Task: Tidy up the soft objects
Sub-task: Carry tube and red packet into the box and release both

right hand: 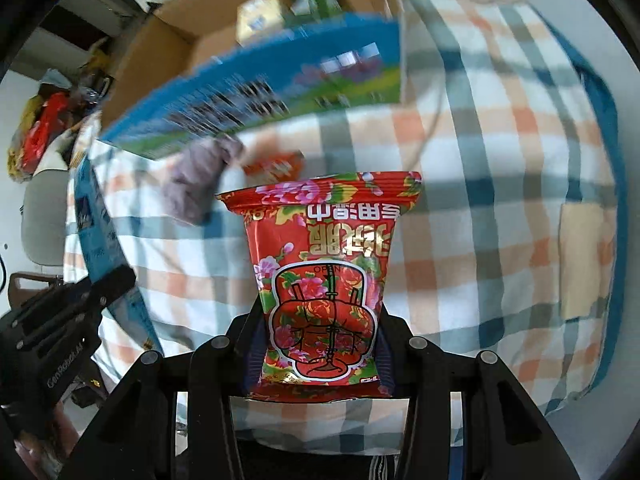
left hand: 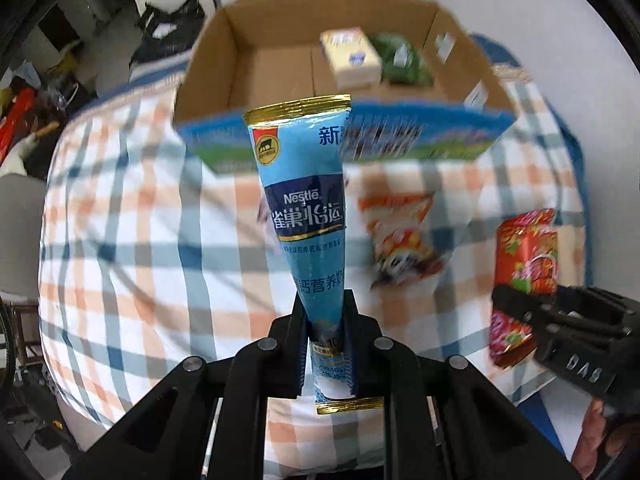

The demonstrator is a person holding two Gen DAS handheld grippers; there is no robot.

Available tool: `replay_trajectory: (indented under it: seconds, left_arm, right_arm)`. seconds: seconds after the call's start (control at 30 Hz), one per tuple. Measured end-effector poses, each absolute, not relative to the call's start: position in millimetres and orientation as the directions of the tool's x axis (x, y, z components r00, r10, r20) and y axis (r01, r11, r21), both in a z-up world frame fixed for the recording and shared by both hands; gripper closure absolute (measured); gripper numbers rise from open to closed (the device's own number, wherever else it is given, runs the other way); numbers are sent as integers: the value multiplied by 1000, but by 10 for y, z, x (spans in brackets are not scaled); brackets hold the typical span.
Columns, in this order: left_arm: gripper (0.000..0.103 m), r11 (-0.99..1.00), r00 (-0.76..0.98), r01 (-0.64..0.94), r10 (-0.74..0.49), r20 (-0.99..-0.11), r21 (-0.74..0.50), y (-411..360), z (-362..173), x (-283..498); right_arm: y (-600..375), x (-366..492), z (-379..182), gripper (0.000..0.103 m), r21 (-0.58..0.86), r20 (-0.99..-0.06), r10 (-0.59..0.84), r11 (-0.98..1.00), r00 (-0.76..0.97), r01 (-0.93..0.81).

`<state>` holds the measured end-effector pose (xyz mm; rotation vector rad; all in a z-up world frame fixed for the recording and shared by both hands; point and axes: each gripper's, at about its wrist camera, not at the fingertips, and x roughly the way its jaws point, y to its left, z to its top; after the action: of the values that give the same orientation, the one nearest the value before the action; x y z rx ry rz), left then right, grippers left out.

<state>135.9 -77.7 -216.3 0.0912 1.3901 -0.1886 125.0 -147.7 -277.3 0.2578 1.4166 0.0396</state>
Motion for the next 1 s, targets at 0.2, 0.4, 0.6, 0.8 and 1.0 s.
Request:
replay_trajectory:
  seconds: [0.2, 0.4, 0.6, 0.8, 1.0]
  left_arm:
    - [91, 978, 230, 196, -113, -966, -68, -662, -1852, 1772]
    - [91, 976, 309, 210, -115, -944, -51, -727, -1646, 2345]
    - [91, 976, 344, 214, -113, -932, -39, -705, -1457, 2886]
    - [91, 978, 316, 207, -103, -943, -38, -647, -1539, 3448]
    - [91, 979, 215, 200, -79, -973, -35, -577, -1930, 4005]
  right_arm:
    - [-1370, 1350, -2334, 56, 223, -955, 195, 969, 225, 104]
    - [-1321, 1605, -1940, 56, 235, -931, 200, 969, 305, 81]
    - [-1248, 2042, -1605, 56, 219, -914, 181, 974, 363, 66]
    - [-1195, 2570, -1597, 56, 201, -920, 163, 977, 356, 73]
    - [-1183, 3096, -1891, 56, 155, -951, 122, 983, 285, 96]
